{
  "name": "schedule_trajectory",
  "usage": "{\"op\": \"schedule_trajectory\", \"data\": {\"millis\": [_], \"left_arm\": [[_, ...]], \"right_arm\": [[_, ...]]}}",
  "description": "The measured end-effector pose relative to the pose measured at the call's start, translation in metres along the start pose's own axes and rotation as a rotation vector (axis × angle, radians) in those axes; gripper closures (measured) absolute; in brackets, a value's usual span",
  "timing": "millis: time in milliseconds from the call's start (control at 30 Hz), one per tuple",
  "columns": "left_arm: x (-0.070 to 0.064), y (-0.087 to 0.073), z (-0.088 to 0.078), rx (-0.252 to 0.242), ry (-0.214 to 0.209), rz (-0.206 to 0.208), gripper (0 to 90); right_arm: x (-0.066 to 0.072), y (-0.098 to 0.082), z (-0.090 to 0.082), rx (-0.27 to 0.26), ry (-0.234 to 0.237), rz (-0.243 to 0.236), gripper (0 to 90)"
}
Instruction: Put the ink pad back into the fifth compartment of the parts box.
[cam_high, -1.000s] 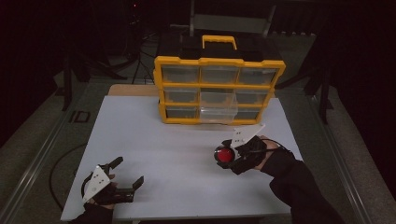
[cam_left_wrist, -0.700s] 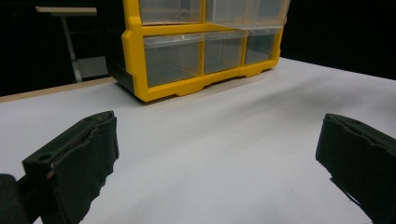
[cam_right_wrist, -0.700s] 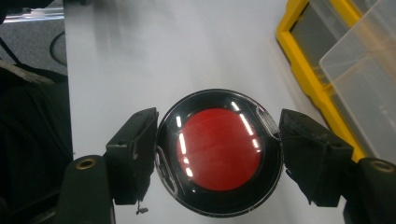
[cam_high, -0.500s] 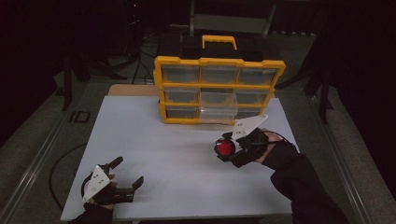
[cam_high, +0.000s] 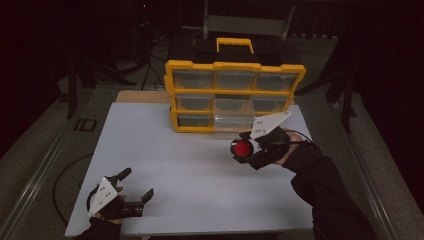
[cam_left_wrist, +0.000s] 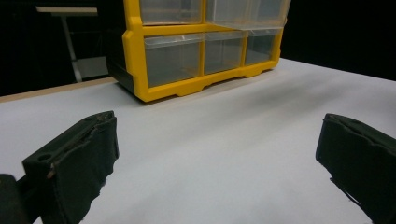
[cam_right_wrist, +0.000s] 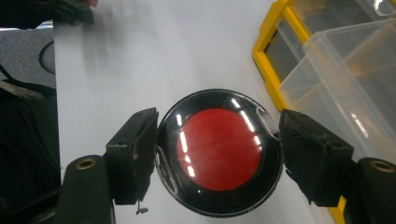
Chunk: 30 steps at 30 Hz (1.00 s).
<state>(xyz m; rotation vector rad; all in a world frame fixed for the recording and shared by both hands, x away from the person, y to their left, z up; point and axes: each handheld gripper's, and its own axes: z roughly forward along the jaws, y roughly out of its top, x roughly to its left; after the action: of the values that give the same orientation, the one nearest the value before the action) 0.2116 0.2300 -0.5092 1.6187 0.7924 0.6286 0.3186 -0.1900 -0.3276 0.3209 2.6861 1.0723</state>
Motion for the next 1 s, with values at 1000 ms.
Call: {"op": "schedule_trajectory", "data": {"millis": [1000], "left_arm": [[0.0,0.0,0.0,0.001,-0.002,-0.001,0.0]], "right_arm": [[-0.049,0.039,-0.016,-0.02,-0.079,0.033,30.2]]}}
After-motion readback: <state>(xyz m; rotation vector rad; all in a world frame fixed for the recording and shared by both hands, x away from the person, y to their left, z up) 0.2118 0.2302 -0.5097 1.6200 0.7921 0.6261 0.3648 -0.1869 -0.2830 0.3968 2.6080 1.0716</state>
